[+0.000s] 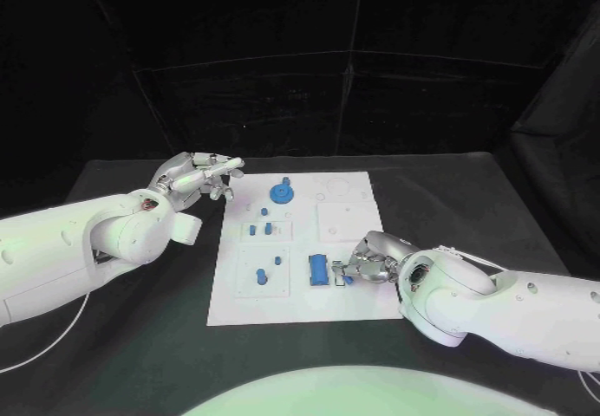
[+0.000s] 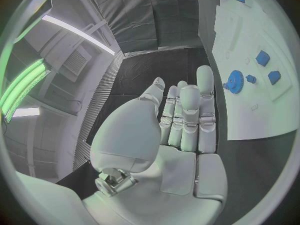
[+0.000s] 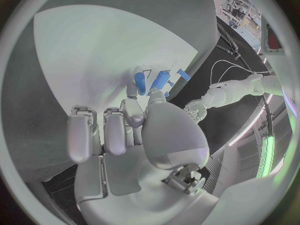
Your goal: Assemble the parts on the task board
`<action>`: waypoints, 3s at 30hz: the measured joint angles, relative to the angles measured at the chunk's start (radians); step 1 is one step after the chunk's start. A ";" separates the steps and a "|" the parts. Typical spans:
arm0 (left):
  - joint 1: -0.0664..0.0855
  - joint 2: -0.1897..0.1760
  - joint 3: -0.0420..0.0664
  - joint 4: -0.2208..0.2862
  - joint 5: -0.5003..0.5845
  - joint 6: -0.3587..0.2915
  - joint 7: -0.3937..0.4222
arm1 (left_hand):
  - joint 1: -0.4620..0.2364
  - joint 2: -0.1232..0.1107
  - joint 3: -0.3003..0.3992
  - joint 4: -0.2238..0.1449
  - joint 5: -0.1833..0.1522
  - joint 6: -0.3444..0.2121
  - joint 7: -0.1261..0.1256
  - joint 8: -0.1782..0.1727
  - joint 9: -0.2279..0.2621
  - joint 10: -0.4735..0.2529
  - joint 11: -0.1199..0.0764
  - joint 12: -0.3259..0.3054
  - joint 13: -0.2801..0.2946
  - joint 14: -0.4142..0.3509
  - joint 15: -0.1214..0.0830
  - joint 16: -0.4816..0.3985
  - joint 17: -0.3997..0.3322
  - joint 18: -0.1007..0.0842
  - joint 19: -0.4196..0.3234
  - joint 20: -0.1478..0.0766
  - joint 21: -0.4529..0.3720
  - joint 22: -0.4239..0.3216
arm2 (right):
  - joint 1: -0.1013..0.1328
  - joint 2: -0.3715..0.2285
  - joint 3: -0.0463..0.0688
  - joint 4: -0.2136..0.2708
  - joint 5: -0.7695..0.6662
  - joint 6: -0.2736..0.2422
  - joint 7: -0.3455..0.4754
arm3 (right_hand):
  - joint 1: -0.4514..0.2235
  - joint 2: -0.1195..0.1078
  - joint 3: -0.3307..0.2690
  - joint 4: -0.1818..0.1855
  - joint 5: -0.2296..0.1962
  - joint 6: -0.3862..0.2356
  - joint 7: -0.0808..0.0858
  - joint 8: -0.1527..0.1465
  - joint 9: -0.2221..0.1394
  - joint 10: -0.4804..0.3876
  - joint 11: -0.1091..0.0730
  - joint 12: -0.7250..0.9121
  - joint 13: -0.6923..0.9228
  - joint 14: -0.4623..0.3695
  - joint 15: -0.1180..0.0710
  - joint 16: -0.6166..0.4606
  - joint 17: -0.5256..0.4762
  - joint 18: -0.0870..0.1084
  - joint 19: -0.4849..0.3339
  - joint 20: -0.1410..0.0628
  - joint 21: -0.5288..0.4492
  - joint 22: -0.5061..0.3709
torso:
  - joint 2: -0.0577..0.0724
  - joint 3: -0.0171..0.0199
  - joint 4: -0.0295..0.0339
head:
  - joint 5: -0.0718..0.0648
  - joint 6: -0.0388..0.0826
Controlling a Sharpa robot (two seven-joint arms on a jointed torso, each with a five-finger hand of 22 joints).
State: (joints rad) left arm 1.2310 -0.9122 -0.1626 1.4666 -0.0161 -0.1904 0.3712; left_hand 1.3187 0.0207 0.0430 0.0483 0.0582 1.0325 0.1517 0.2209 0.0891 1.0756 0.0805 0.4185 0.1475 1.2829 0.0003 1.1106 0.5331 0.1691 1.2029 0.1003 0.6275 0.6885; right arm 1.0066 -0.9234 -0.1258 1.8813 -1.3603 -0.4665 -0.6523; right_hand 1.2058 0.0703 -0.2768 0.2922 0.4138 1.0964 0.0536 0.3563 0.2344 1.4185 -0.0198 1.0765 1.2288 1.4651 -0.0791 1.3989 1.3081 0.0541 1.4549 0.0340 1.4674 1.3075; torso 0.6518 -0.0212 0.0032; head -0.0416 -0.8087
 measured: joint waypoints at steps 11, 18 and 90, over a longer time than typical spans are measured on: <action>0.000 0.002 0.000 -0.002 0.000 0.000 0.000 | 0.000 0.000 0.000 0.000 0.000 0.000 0.000 0.000 0.000 0.000 0.000 0.000 0.000 0.000 0.000 0.000 0.000 0.000 0.000 0.000 0.000 0.000 | 0.000 -0.003 0.000 0.006 -0.008 -0.001 0.002 | -0.008 0.008 0.000 0.000 0.010 0.000 0.000 0.000 0.003 0.004 -0.004 0.004 0.001 0.000 0.000 0.001 0.000 0.000 0.000 0.000 0.000 0.000 | 0.001 0.0000 -0.0002 | -0.001 0.005; 0.000 0.002 0.000 -0.003 0.000 0.000 0.000 | 0.000 0.000 0.000 0.000 0.000 0.000 0.000 0.000 0.000 0.000 0.000 0.000 0.000 0.000 0.000 0.000 0.000 0.000 0.000 0.000 0.000 0.000 | 0.000 -0.003 0.000 0.011 -0.006 0.000 0.007 | -0.011 0.012 0.000 0.000 0.016 0.000 0.000 0.004 0.005 0.004 -0.004 0.008 0.005 0.000 0.000 0.001 0.000 0.000 0.004 -0.004 0.000 0.000 | 0.001 -0.0001 -0.0001 | -0.001 0.003; 0.000 -0.001 0.000 -0.005 -0.001 -0.001 -0.006 | 0.005 0.005 -0.003 -0.003 0.000 0.000 0.000 0.004 0.000 0.000 0.000 0.004 -0.002 0.000 0.000 0.000 -0.001 0.000 0.000 0.000 0.000 -0.001 | 0.000 -0.011 0.000 -0.028 0.036 0.067 0.083 | 0.154 0.013 -0.001 -0.077 -0.125 -0.018 -0.003 0.027 0.025 0.003 -0.003 0.007 0.014 0.000 0.000 0.001 -0.001 0.000 0.004 -0.004 0.000 0.000 | 0.001 -0.0001 0.0012 | 0.003 -0.005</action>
State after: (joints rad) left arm 1.2309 -0.9131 -0.1626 1.4612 -0.0168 -0.1910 0.3649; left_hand 1.3236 0.0256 0.0401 0.0454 0.0582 1.0326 0.1517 0.2250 0.0891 1.0756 0.0805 0.4221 0.1455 1.2829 0.0003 1.1106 0.5322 0.1692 1.2029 0.1003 0.6275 0.6870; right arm 1.0069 -0.9346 -0.1255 1.8528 -1.3238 -0.3992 -0.5694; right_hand 1.3593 0.0832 -0.2778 0.2157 0.2883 1.0786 0.0508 0.3833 0.2594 1.4219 -0.0231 1.0838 1.2431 1.4651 -0.0788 1.3997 1.3074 0.0541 1.4585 0.0304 1.4673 1.3074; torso 0.6524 -0.0213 0.0043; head -0.0382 -0.8133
